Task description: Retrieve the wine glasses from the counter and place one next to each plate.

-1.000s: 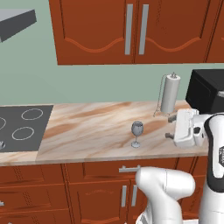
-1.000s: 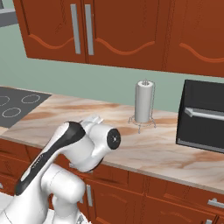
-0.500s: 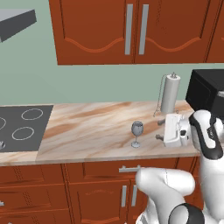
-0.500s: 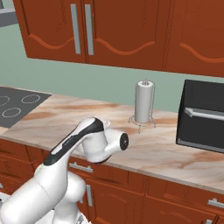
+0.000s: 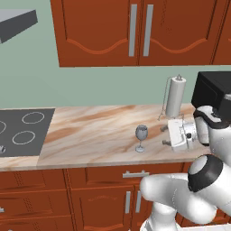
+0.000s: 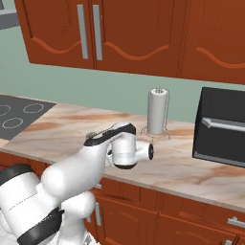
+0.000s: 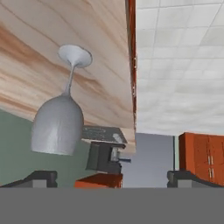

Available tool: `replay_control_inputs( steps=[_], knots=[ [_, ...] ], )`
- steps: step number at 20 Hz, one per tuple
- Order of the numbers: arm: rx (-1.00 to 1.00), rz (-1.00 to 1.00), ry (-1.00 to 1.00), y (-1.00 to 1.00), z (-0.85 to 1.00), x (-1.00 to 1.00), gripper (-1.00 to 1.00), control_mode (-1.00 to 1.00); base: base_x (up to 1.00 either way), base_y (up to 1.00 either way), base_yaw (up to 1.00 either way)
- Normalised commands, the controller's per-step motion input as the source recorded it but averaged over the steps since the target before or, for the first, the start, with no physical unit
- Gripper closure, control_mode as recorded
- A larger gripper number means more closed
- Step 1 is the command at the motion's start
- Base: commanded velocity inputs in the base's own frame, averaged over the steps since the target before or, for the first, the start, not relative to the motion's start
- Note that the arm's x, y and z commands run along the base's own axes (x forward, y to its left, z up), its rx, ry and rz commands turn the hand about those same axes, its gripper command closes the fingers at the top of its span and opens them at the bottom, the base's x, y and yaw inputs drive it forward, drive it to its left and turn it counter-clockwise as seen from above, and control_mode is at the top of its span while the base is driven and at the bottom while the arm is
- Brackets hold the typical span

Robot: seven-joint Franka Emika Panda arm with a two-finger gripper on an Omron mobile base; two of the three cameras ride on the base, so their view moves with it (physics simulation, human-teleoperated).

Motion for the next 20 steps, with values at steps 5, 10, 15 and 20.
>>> replay_control_inputs(
  steps=[5,10,15,20],
  knots=[
    [0.05,0.12,0.17,-0.05,-0.36,0.41,-1.0,-1.0,0.0,0.0,0.0],
    [0.22,0.01,0.05,0.0,-0.37,0.32,-1.0,-1.0,0.0,0.0,0.0],
    [0.1,0.0,0.0,0.0,-0.28,0.29,-1.0,-1.0,0.0,0.0,0.0],
    [0.0,0.0,0.0,0.0,-0.18,0.24,-1.0,-1.0,0.0,0.0,0.0]
  ],
)
